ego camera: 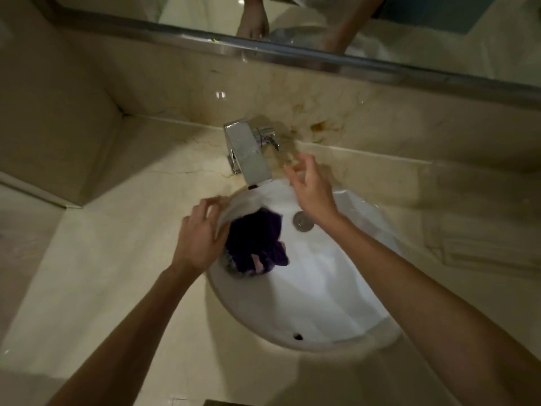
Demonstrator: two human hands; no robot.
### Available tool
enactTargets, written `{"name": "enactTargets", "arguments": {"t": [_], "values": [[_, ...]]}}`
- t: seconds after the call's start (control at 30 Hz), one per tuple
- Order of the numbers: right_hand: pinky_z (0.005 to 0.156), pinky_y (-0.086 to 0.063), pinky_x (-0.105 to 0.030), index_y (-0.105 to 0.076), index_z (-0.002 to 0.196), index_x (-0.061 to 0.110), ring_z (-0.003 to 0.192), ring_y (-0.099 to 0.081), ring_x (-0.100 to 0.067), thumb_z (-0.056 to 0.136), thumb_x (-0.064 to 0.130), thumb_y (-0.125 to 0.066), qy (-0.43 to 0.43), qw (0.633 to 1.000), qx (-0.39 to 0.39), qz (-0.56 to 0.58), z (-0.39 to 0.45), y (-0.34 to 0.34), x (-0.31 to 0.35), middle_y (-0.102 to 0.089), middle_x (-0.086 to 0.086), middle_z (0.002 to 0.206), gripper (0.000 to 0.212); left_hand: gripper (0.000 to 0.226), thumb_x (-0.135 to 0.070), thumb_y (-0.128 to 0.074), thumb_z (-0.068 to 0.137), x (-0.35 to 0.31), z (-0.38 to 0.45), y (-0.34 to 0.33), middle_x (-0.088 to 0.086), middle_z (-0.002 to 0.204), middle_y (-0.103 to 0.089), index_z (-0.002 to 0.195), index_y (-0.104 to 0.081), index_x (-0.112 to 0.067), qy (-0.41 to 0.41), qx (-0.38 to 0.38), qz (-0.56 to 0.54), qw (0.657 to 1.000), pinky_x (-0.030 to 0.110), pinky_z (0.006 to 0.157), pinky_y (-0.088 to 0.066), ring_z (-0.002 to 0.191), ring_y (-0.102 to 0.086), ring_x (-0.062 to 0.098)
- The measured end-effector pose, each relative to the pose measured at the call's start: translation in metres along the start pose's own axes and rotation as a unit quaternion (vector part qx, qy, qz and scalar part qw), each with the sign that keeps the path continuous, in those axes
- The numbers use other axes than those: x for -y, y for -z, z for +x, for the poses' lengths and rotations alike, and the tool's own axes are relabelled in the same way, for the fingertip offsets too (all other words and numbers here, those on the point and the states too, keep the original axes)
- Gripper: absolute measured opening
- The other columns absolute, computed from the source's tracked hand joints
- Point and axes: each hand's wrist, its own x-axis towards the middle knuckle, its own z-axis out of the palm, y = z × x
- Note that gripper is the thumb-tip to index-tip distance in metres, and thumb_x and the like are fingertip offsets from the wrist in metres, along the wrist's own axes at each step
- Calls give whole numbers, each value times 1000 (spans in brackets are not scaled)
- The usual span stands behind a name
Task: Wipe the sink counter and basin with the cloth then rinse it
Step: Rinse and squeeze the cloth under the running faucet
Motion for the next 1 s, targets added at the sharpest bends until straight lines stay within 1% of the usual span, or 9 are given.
{"name": "enactTargets", "arguments": {"t": [0.1, 0.23, 0.37, 0.43, 0.57, 0.73, 0.83, 0.93, 1.0], "values": [[92, -50, -42, -41, 143, 25, 114, -61, -26, 100, 56, -45, 85, 995, 15, -54, 19, 3, 32, -58, -6, 139, 54, 38, -34, -45, 94, -22, -3, -6, 6, 126, -55, 127, -59, -20, -40, 22, -34, 998, 41, 83, -52, 108, -56, 28], [82, -53, -51, -51, 134, 11, 108, -61, -35, 105, 25, -46, 169, 979, -26, -114, 35, -11, 49, -64, -14, 127, 33, 29, -23, -55, 95, -35, -10, -17, 5, 122, -55, 123, -62, -19, -5, 30, -107, 994, 37, 86, -54, 105, -60, 23], [90, -56, -47, -57, 124, 20, 115, -64, -15, 100, 5, -46, 78, 997, 7, -4, 53, -3, 44, -68, -3, 127, 30, 30, -19, -56, 96, -35, -17, -23, 8, 120, -53, 125, -62, -13, 27, 62, -124, 990, 38, 87, -53, 101, -63, 26], [85, -58, -41, -57, 124, 25, 109, -66, -12, 101, 9, -48, 86, 996, 11, -24, 53, 3, 44, -69, 2, 126, 29, 30, -15, -55, 96, -34, -20, -24, 11, 119, -52, 124, -62, -9, 38, 64, -123, 990, 36, 89, -51, 100, -63, 28], [79, -55, -46, -48, 128, 19, 98, -65, -27, 105, 39, -44, 63, 998, -26, -16, 31, 0, 24, -69, -6, 116, 30, 30, -13, -52, 97, -39, -22, -26, 14, 123, -50, 125, -59, -6, 53, 52, -109, 991, 40, 92, -49, 101, -62, 31], [95, -47, -46, -42, 138, 13, 121, -53, -36, 103, 35, -49, 1, 969, 146, -198, 0, -18, -51, -54, -15, 135, 41, 37, -20, -53, 95, -36, -4, -44, 17, 130, -48, 130, -53, -7, 92, 71, -35, 993, 48, 92, -49, 112, -54, 37], [100, -44, -48, -39, 140, 8, 127, -49, -40, 99, 35, -58, -66, 959, 202, -188, -22, -55, -77, -48, -20, 140, 52, 51, -25, -57, 92, -39, 1, -69, 18, 135, -43, 137, -41, -8, 137, 110, 75, 982, 47, 95, -47, 120, -44, 38], [109, -38, -50, -32, 145, 7, 136, -37, -41, 90, 48, -66, -173, 959, 169, -145, -41, -101, -89, -37, -19, 147, 76, 64, -31, -63, 89, -49, 6, -87, 20, 133, -43, 140, -33, -5, 161, 108, 138, 971, 44, 99, -43, 115, -44, 39], [103, -47, -50, -42, 139, 10, 128, -48, -36, 76, 55, -73, -246, 956, 116, -109, -42, -127, -101, -49, -13, 137, 83, 66, -39, -67, 86, -48, 16, -96, 20, 129, -44, 132, -36, -4, 197, 119, 114, 967, 39, 99, -41, 114, -45, 36]]}}
